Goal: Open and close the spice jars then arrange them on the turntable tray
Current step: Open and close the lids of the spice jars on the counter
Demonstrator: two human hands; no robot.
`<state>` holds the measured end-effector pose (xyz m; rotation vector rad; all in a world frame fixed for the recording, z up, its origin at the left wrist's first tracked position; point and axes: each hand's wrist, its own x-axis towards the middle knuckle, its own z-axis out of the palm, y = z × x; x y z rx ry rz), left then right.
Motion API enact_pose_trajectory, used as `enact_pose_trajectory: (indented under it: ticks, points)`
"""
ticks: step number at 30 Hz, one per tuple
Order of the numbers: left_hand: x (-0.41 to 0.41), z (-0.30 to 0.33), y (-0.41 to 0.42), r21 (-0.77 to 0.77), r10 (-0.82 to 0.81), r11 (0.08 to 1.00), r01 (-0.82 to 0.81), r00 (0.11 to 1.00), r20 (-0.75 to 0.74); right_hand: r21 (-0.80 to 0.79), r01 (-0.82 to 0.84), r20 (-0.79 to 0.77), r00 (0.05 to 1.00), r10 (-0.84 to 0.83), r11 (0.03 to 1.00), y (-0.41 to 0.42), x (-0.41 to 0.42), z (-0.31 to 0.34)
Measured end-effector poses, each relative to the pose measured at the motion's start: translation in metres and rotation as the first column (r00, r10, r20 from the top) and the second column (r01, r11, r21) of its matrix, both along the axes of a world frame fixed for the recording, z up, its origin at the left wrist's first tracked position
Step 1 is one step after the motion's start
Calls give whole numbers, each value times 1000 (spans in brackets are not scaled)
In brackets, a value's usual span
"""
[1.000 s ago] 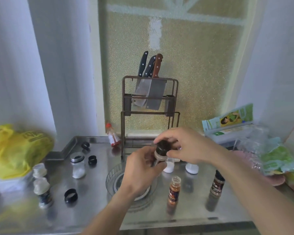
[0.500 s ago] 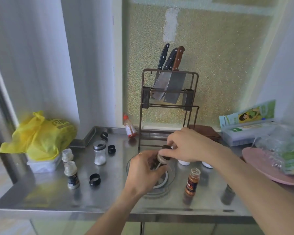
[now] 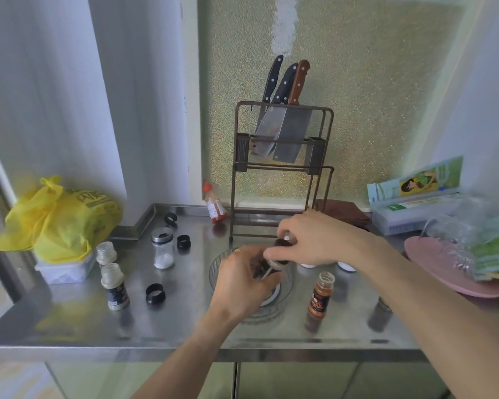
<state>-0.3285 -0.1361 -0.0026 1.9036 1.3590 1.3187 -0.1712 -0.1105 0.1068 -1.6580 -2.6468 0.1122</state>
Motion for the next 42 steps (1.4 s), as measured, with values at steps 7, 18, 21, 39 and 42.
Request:
enact_pose_trajectory:
  ticks: [7, 18, 21, 39, 42]
  points:
    - [-2, -6, 4, -24, 25, 999, -26, 1000, -19, -18, 13, -30, 999, -14, 1000, 6, 3, -6]
    - [0, -9, 8, -57, 62, 997, -60, 997, 39, -65, -32, -140, 990, 23, 997, 8, 2, -5]
    - [4, -13, 13, -52, 94, 995, -91, 994, 56, -40, -8, -237, 972, -2, 999, 11, 3, -10]
    - [30, -63, 23, -104, 41, 993, -64, 976, -214, 104, 535, 39, 840, -540, 839, 70, 107, -93]
    - [28, -71, 20, -99, 22, 994, -45, 976, -216, 62, 536, 74, 839, -539, 842, 71, 111, -102]
